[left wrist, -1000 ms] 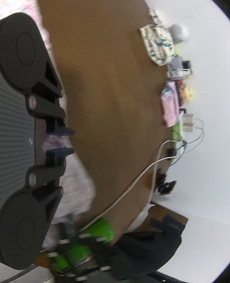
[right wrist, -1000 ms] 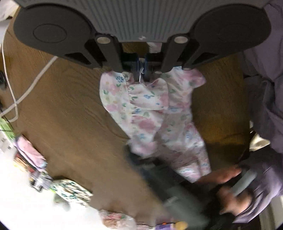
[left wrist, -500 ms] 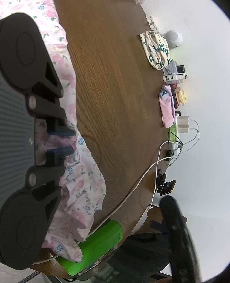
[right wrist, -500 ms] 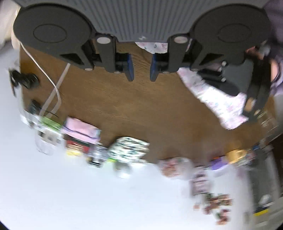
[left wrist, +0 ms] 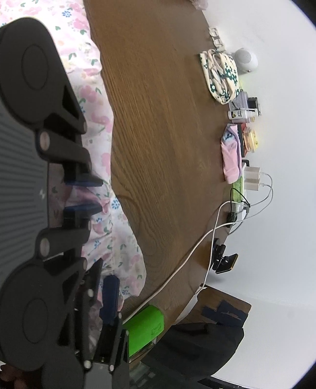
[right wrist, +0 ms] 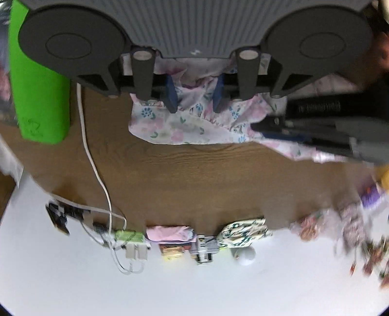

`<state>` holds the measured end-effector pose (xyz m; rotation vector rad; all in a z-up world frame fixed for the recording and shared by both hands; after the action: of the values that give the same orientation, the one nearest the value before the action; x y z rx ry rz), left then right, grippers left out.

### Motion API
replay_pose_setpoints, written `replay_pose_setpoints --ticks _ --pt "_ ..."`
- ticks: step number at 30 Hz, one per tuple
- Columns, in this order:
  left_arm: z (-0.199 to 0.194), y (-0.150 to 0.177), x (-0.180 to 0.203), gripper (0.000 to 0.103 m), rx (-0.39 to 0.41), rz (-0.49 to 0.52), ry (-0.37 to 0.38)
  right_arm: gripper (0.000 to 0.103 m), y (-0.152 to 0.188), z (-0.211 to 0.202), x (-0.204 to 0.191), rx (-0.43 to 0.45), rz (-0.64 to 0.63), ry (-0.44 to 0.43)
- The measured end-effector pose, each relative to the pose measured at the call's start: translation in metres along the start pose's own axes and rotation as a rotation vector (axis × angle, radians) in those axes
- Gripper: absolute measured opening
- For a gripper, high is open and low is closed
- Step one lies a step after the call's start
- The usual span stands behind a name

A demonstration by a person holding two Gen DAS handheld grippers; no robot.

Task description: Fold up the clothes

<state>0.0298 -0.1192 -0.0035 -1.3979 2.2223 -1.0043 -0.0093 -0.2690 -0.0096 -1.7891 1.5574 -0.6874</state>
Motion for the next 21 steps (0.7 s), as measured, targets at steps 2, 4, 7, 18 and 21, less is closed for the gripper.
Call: replay_pose_setpoints --ticks 2,4,7,18,21 --pt "0.000 0.000 0.003 0.015 0.000 0.020 -0.015 0.033 0.002 0.001 -0.003 0.017 -0.030 0.016" --pt "0.002 -0.001 0.007 0.015 -0.003 0.035 -0.023 0.033 0.001 0.003 0.003 0.017 -0.014 0.012" --pt "0.007 -0.005 0.012 0.015 -0.007 0.044 -0.014 0.033 -0.008 0.011 0.016 0.006 0.011 0.029" --pt "0.013 -0.009 0.015 0.018 0.003 0.043 -0.009 0.050 -0.018 -0.055 0.049 0.005 0.140 -0.156" --pt "0.013 -0.009 0.014 0.021 0.006 0.042 0.010 0.047 -0.009 -0.044 0.042 -0.071 0.135 -0.161"
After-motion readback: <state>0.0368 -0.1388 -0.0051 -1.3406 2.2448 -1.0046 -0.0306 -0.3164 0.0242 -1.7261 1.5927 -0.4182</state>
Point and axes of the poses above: each gripper's, at about its wrist camera, not at the fingertips, and z roughly the way its jaws point, x to its right, y to its underside, the point moved 2 cm from there along z, roughly the way its jaws point
